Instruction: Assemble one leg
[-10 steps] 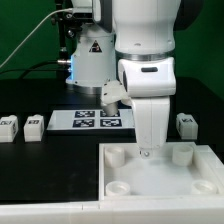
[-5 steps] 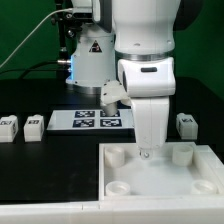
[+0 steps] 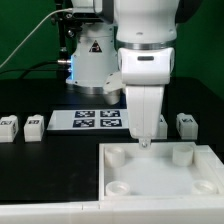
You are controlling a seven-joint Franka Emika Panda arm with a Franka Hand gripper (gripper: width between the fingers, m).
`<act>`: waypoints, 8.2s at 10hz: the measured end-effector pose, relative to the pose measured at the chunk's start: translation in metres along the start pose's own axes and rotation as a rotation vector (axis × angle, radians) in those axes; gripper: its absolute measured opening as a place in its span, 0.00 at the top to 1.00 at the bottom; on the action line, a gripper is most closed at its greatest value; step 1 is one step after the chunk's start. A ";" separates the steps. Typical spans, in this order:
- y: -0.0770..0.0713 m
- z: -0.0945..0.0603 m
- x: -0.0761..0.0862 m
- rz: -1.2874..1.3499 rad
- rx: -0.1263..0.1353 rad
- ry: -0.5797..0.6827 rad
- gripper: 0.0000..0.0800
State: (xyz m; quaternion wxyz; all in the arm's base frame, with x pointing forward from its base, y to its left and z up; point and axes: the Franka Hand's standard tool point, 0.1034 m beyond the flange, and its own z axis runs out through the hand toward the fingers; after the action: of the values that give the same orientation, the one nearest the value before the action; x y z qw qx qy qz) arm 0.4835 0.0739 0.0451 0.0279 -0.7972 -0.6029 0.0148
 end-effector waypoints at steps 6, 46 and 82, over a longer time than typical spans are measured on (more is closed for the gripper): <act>-0.036 -0.001 0.062 0.789 0.035 -0.011 0.19; -0.114 0.046 0.066 1.322 0.604 -0.732 0.64; 0.073 -0.112 0.087 1.110 -0.333 0.557 0.64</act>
Offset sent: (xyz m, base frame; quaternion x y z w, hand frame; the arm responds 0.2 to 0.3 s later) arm -0.0091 0.0468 -0.0004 -0.0038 -0.0072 0.3916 0.9201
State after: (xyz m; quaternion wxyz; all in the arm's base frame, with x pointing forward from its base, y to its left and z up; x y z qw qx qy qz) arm 0.5839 0.1346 0.1532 0.0474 -0.9582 -0.0647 -0.2745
